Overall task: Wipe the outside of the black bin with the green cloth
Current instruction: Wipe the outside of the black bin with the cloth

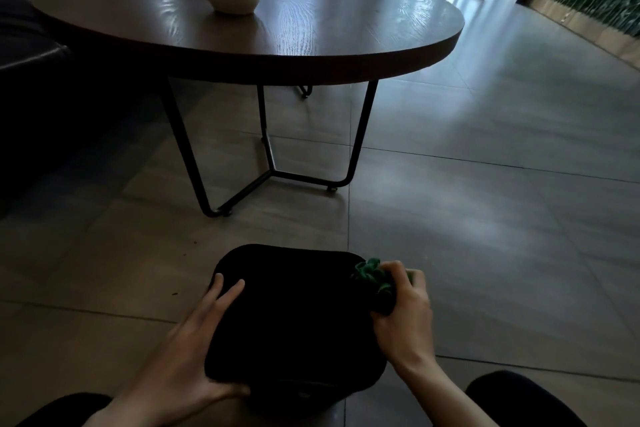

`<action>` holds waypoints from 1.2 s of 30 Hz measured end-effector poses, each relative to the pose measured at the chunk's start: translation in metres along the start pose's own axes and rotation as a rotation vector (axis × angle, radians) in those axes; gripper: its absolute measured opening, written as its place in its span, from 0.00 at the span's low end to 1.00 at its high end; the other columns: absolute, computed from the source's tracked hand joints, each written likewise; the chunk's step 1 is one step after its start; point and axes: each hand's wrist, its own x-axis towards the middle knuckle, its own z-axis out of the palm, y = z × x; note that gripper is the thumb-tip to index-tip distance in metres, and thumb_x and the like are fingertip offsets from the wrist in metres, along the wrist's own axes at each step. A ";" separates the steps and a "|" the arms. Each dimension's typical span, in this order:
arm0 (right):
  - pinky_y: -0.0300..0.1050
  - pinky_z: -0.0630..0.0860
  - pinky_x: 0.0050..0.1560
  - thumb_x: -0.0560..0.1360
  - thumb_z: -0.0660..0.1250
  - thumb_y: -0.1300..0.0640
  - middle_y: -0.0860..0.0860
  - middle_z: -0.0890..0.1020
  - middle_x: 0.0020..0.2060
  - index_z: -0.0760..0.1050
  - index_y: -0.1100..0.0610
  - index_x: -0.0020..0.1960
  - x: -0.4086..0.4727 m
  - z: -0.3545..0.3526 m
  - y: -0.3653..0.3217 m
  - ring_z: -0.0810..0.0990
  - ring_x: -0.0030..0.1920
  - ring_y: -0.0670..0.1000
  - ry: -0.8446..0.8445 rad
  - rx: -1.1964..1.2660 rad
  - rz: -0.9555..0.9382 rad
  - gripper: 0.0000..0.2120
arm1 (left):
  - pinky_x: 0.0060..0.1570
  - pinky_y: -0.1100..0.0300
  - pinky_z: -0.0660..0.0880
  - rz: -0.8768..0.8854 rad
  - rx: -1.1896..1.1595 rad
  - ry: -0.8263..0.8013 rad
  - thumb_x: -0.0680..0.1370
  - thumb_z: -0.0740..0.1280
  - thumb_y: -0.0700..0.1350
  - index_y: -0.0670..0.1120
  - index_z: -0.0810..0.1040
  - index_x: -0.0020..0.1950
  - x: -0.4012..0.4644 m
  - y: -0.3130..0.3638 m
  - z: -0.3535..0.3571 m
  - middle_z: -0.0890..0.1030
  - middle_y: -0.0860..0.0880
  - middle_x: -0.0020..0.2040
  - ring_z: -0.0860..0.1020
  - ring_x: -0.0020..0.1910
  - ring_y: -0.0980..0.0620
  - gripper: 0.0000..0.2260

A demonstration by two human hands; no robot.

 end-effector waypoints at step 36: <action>0.63 0.70 0.71 0.73 0.76 0.58 0.56 0.64 0.78 0.73 0.48 0.74 -0.002 0.108 -0.013 0.62 0.78 0.63 0.153 -0.291 -0.601 0.31 | 0.73 0.30 0.52 0.040 0.093 0.238 0.83 0.63 0.47 0.68 0.69 0.72 0.115 -0.003 0.002 0.73 0.62 0.72 0.61 0.78 0.49 0.21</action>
